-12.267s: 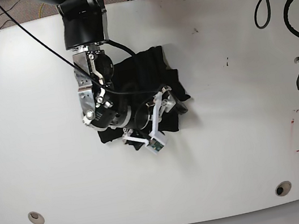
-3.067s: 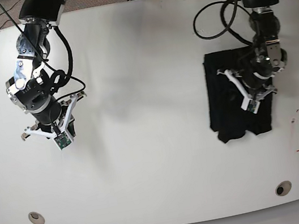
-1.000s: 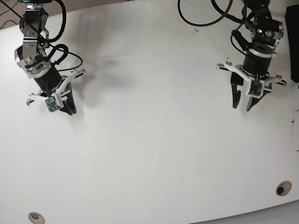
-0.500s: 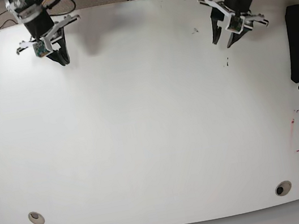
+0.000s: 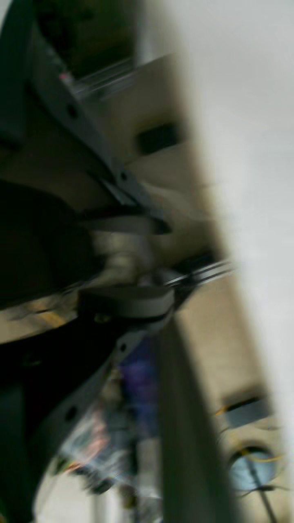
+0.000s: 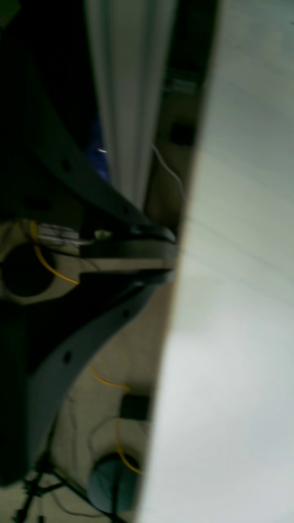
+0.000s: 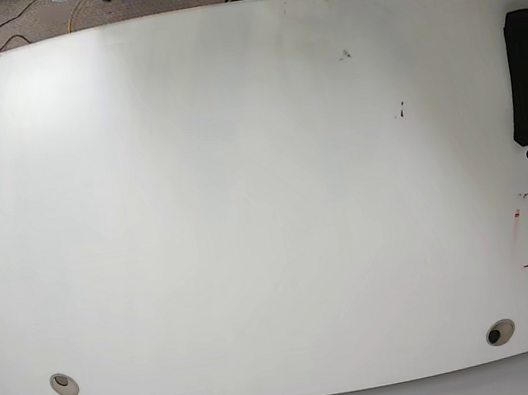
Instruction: Layout the t-shirt on the table in an organized manner, then fold the t-shirt properly
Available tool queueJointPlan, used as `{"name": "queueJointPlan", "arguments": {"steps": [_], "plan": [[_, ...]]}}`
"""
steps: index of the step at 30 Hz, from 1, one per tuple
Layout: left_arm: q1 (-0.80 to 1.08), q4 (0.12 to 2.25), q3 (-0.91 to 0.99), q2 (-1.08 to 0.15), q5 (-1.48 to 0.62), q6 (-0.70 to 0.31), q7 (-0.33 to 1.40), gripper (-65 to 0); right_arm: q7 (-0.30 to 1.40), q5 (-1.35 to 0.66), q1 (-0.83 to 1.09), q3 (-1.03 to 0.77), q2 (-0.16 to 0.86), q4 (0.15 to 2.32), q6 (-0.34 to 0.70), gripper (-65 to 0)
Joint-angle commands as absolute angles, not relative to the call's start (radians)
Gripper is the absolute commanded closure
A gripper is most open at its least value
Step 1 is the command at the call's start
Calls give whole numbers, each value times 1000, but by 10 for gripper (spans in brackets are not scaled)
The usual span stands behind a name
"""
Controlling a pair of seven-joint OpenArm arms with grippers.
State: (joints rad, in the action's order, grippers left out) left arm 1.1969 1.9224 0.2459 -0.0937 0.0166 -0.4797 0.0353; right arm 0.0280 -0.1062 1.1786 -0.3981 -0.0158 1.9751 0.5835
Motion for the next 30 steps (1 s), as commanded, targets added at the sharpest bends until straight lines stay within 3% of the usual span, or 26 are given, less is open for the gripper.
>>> {"name": "queueJointPlan", "arguments": {"steps": [1,15,30], "plan": [[1227,1857,242,-110,-1,-483,16,-196,8,-119,1227,-366,-8,1925,585,-36],[905,1247,162,-113,5,-483,16,-196,2,-111,960,-214,140,1349,576,-35],[507,684,153,-113,5,-476,15,-197,2,-54,622,-163,166,905,562,-35]]}}
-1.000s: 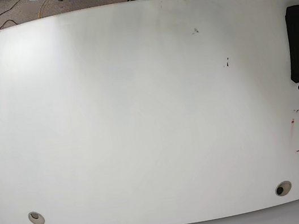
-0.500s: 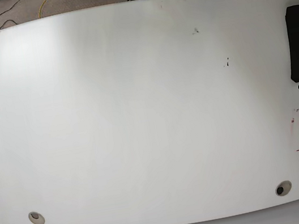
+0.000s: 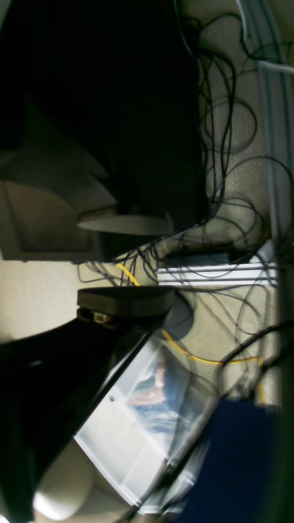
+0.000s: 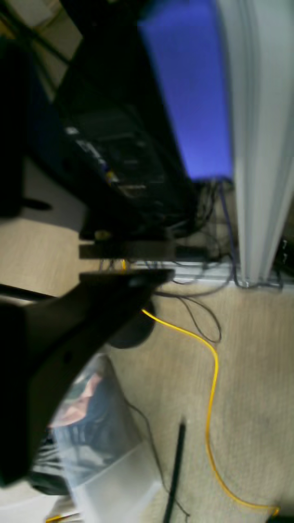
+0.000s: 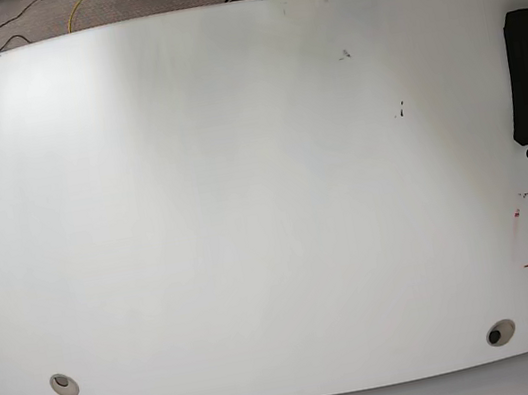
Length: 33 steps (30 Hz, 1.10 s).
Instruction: Layout the t-shirt on the table in an organized manner, then fold the t-shirt properly
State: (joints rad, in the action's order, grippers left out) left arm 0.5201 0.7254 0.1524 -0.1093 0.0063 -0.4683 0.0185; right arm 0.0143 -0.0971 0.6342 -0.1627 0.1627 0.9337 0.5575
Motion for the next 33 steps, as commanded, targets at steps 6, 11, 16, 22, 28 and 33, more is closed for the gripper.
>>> {"name": "queueJointPlan", "arguments": {"steps": [6,11,16,22,28,33], "plan": [[383,521,153,-113,7,-449,15,-197,2,39,526,-166,151,789,483,-35],[286,400,153,-113,7,-378,15,-201,2,47,440,-168,147,691,476,-36],[208,314,153,-113,7,-318,13,-201,2,47,340,-166,147,555,475,-40],[143,260,153,-113,8,-295,13,-203,2,48,257,-165,145,447,449,-41],[122,229,151,-113,58,-294,13,-203,2,96,242,-163,140,435,387,-41],[122,229,151,-108,85,-294,13,-203,2,142,228,-165,116,432,378,-41]]}}
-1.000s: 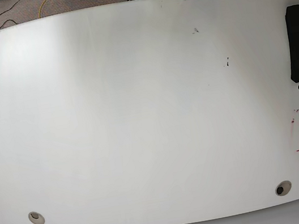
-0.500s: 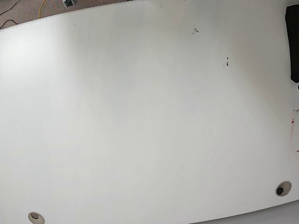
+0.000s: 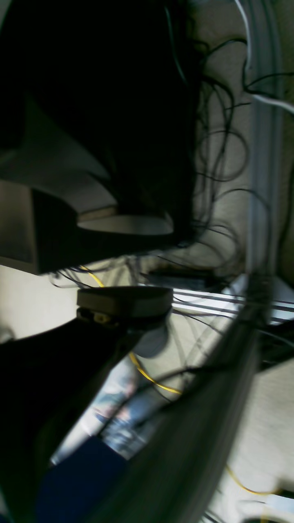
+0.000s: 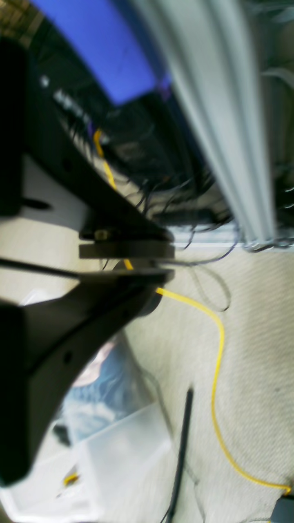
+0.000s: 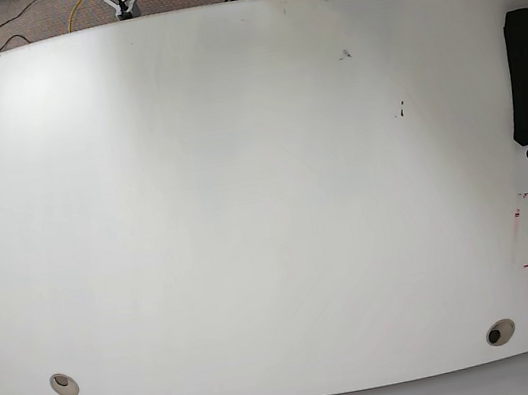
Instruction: Layout the t-shirt on the table in an organized manner, then fold the t-shirt properly
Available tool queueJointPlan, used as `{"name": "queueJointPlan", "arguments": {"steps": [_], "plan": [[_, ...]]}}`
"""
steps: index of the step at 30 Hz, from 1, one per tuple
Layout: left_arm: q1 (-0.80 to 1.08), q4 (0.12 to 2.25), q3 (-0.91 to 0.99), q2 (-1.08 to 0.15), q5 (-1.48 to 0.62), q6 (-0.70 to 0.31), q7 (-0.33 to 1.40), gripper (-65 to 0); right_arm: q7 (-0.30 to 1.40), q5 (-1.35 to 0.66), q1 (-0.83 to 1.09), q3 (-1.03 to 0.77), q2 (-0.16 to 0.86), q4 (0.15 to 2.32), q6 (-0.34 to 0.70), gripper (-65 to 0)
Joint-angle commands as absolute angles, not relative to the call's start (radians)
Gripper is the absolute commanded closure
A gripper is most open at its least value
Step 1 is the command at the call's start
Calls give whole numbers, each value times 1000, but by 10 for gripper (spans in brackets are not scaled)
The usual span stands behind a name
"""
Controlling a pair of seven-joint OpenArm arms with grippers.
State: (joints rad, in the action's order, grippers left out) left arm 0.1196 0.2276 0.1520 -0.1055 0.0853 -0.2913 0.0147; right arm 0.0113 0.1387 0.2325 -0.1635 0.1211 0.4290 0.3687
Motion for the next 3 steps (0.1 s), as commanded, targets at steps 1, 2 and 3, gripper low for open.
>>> {"name": "queueJointPlan", "arguments": {"steps": [1,2,3], "plan": [[122,229,151,-108,85,-294,13,-203,2,145,228,-165,113,432,378,-41],[122,229,151,-108,85,-294,13,-203,2,145,228,-165,111,432,378,-41],[122,229,151,-108,85,-294,13,-203,2,145,228,-165,110,432,378,-41]]}}
